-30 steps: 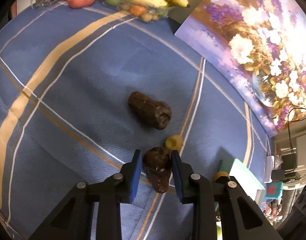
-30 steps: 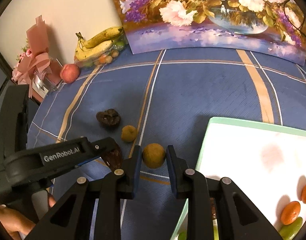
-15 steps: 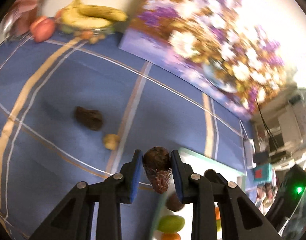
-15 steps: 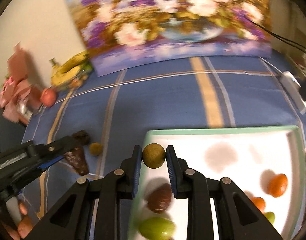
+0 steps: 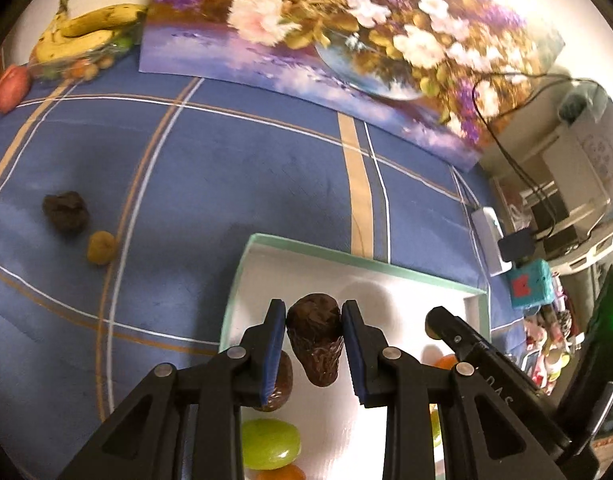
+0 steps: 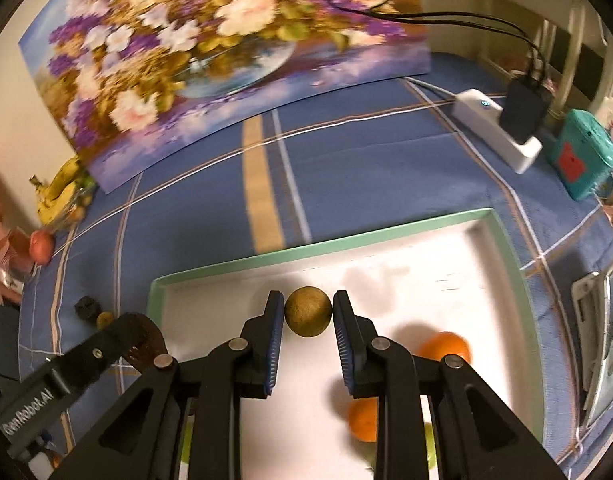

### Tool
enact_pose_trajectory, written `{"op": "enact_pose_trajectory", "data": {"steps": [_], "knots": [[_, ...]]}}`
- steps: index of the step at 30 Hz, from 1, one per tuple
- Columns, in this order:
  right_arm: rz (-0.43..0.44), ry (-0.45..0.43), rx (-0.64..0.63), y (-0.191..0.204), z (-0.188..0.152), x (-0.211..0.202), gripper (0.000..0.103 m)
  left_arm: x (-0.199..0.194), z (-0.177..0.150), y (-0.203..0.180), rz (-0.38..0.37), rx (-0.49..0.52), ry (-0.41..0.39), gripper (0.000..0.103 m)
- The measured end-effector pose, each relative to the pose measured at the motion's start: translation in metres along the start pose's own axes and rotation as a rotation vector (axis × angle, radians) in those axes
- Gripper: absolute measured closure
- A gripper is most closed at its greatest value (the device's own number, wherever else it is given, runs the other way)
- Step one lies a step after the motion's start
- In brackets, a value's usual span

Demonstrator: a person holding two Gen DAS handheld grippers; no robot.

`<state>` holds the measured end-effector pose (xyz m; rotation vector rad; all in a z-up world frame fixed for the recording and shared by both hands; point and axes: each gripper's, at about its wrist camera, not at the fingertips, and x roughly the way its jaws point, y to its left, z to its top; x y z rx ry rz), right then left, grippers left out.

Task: Organize fruits
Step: 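Carry the avocado with the left tool into the tray while the right tool carries the tan fruit, then open the left tool to release the avocado while the right tool releases the tan fruit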

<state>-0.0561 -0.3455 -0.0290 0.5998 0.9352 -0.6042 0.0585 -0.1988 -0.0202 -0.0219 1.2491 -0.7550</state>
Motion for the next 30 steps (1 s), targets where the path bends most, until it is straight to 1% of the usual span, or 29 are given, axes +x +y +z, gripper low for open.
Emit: {"op": "enact_pose_trajectory", "data": {"steps": [4,12,19,25,28,30], "knots": [[-0.012,0.018,0.007,-0.009,0.001,0.005,0.077,0.011,-0.003,0.0,0.03,0.007,0.015,0.072],[-0.001,0.1,0.025,-0.02,-0.003,0.029,0.077,0.031,-0.011,0.003,0.075,0.015,0.062,0.072],[0.005,0.104,0.027,-0.023,0.002,0.028,0.076,0.031,-0.011,0.001,0.086,0.025,0.07,0.072],[-0.013,0.101,0.001,-0.016,-0.005,0.029,0.076,0.027,-0.008,-0.004,0.101,0.048,0.06,0.069],[-0.019,0.088,-0.007,-0.013,-0.008,0.025,0.07,0.017,-0.004,-0.007,0.107,0.066,0.045,0.069],[-0.018,0.074,-0.016,-0.01,-0.008,0.02,0.07,0.009,-0.002,-0.008,0.107,0.073,0.026,0.068]]}}
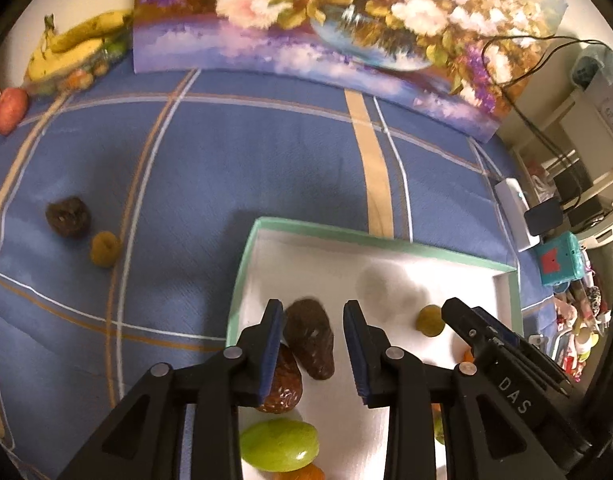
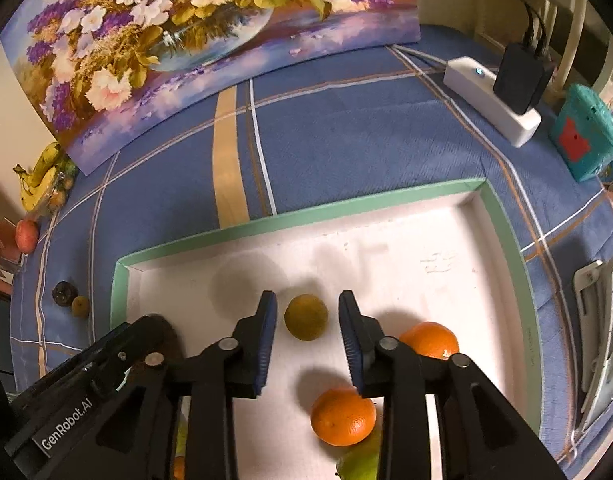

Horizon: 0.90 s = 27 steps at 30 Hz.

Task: Organize fruits
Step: 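Open the left tool to release the avocado while the right tool releases the tan fruit, then withdraw both open tools from the tray toward the remaining fruit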

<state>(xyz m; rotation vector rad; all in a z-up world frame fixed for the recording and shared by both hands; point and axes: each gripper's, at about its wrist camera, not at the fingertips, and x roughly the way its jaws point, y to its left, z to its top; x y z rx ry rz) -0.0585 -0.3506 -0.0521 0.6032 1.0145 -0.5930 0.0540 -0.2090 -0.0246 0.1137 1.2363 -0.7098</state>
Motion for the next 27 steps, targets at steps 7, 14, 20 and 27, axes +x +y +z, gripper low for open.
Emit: {"op": "enact_pose_trajectory", "data": {"steps": [7,14,20,27], "knots": [[-0.005,-0.026,-0.031,0.012,-0.004,-0.009,0.07,-0.023,0.009,0.02,0.067,-0.029,-0.063,0.038],[-0.042,-0.017,-0.087,0.024,-0.009,-0.002,0.035,-0.032,0.012,0.065,0.216,-0.109,-0.106,0.01],[-0.05,-0.039,-0.137,0.04,-0.012,-0.003,0.02,-0.041,0.016,0.091,0.275,-0.153,-0.141,0.0],[-0.012,-0.077,-0.153,0.063,-0.014,-0.001,0.007,-0.06,0.024,0.112,0.359,-0.125,-0.199,0.0]]}}
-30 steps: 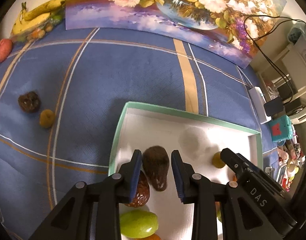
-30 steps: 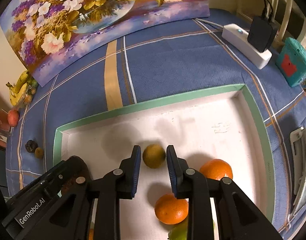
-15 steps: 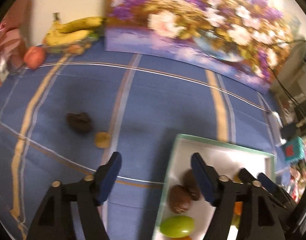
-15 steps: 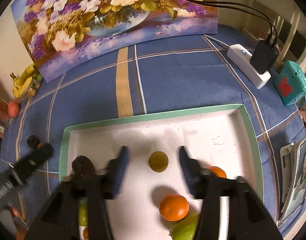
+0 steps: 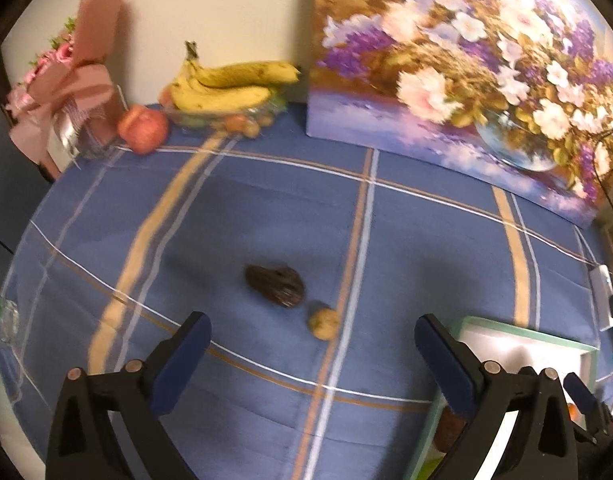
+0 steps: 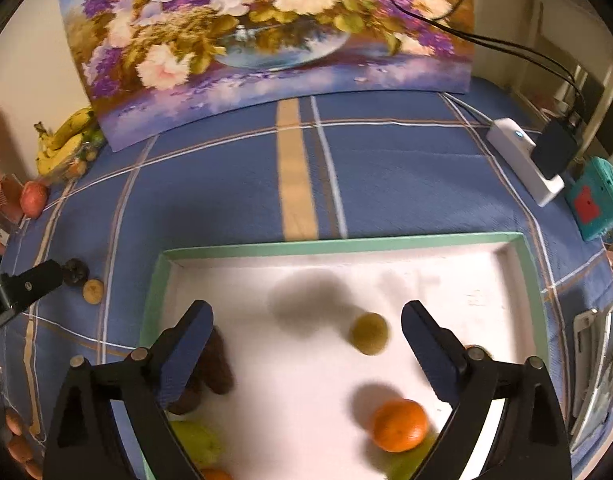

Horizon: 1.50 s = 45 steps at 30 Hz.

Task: Organize fruits
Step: 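Withdraw both open tools from the tray toward the remaining fruit, then grasp the remaining small tan fruit with the right tool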

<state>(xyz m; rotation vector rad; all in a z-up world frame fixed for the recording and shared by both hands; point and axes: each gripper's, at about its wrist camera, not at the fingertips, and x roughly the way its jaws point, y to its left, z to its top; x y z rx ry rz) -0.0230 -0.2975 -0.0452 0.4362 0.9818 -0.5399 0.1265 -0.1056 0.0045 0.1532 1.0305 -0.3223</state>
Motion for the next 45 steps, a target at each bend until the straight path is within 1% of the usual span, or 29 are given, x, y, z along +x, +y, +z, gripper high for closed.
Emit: {"op": "enact_pose_trajectory", "data": {"steps": [5,8,14,17,20,23,26,30,31,32,34,36,39,42,43,44,45], "knots": [[0.043,-0.031,-0.002,0.019,0.002,0.001,0.007,-0.003,0.008,0.026,0.055,-0.027,-0.031,0.0],[0.07,-0.035,-0.03,0.035,0.004,0.003,0.007,-0.003,0.012,0.043,0.064,-0.055,-0.041,0.0],[0.115,-0.08,-0.094,0.065,0.006,-0.001,0.007,0.0,0.018,0.077,0.089,-0.113,-0.053,0.0],[0.149,-0.104,-0.119,0.08,0.005,-0.003,0.007,0.001,0.02,0.091,0.087,-0.146,-0.053,0.0],[0.184,-0.118,-0.13,0.093,0.004,-0.005,0.007,0.004,0.022,0.104,0.068,-0.183,-0.051,0.0],[0.212,-0.117,-0.131,0.104,0.004,-0.004,0.007,0.011,0.024,0.108,0.043,-0.199,-0.039,0.0],[0.24,-0.107,-0.14,0.116,0.004,0.0,0.007,0.023,0.024,0.107,0.039,-0.196,-0.015,0.0],[0.26,-0.07,-0.143,0.132,0.003,0.013,0.008,0.041,0.024,0.109,0.056,-0.189,0.018,0.0],[0.265,-0.063,-0.146,0.135,0.002,0.016,0.011,0.045,0.024,0.111,0.063,-0.189,0.024,0.0],[0.266,-0.055,-0.152,0.139,0.002,0.019,0.02,0.049,0.024,0.112,0.069,-0.191,0.03,0.0],[0.259,-0.034,-0.17,0.148,0.001,0.026,0.033,0.054,0.024,0.117,0.075,-0.202,0.038,0.0],[0.262,-0.017,-0.195,0.158,-0.003,0.034,0.033,0.06,0.024,0.123,0.077,-0.218,0.046,0.0],[0.269,0.011,-0.225,0.173,-0.008,0.045,0.042,0.068,0.025,0.13,0.076,-0.233,0.055,0.0],[0.265,0.032,-0.248,0.183,-0.012,0.054,0.045,0.071,0.026,0.133,0.069,-0.241,0.058,0.0],[0.267,0.038,-0.252,0.185,-0.013,0.057,0.051,0.072,0.026,0.134,0.068,-0.242,0.06,0.0],[0.265,0.04,-0.254,0.187,-0.013,0.058,0.053,0.073,0.026,0.134,0.066,-0.245,0.062,0.0],[0.26,0.042,-0.259,0.189,-0.014,0.06,0.054,0.075,0.026,0.135,0.064,-0.246,0.064,0.0]]}}
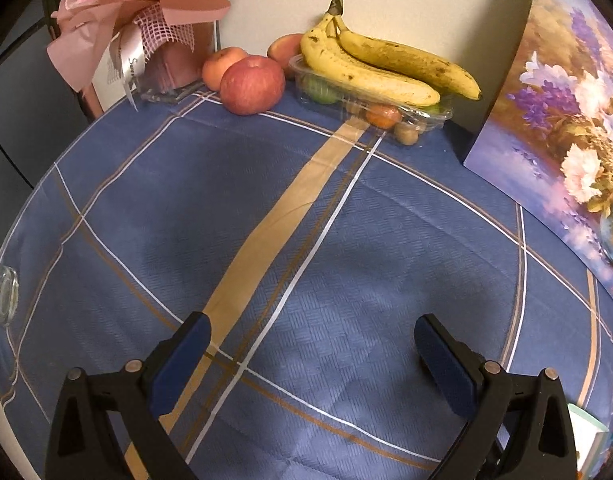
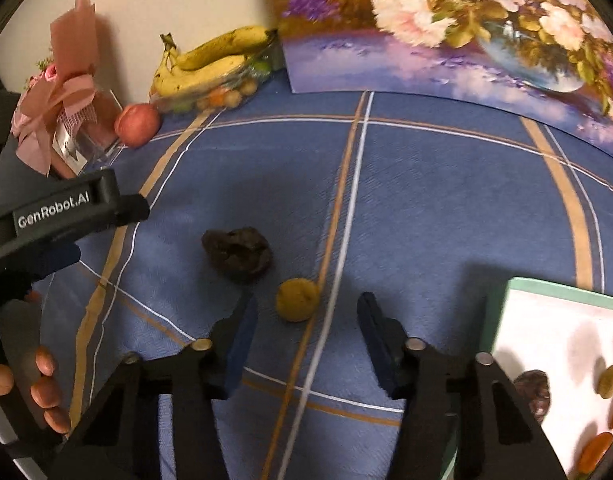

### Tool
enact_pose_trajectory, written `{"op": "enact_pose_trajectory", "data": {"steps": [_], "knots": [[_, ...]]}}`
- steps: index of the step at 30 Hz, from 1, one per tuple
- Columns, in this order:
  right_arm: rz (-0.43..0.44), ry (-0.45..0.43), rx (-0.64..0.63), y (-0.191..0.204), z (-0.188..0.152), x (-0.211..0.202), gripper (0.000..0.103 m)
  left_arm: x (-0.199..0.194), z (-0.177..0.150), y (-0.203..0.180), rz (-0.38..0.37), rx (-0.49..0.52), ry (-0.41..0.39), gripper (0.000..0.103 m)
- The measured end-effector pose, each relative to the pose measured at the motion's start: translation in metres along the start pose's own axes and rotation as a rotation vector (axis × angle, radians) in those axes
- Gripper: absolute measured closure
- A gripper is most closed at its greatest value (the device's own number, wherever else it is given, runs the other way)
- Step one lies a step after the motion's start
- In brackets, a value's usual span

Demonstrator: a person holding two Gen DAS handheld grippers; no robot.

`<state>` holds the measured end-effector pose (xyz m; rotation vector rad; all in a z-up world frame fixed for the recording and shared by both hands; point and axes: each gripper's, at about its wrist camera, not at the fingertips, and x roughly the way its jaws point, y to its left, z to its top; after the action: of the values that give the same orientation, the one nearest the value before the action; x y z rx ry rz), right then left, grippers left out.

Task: Organize fruits
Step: 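Grasp the remaining small tan fruit with the right tool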

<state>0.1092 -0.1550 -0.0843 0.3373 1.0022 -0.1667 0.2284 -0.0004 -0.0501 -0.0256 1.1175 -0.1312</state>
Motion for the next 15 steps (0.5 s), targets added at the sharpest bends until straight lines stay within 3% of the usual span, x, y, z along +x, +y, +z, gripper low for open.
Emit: {"op": "enact_pose_trajectory", "data": {"steps": [10,15], "knots": [[0.004,0.02,0.007,0.0,-0.001,0.011,0.074,0.005,0.0,0.0,-0.005,-0.006,0.008,0.0],[0.023,0.021,0.019,-0.003,0.0,0.011,0.078,0.004,-0.002,-0.003,-0.012,-0.004,0.01,0.0]]}}
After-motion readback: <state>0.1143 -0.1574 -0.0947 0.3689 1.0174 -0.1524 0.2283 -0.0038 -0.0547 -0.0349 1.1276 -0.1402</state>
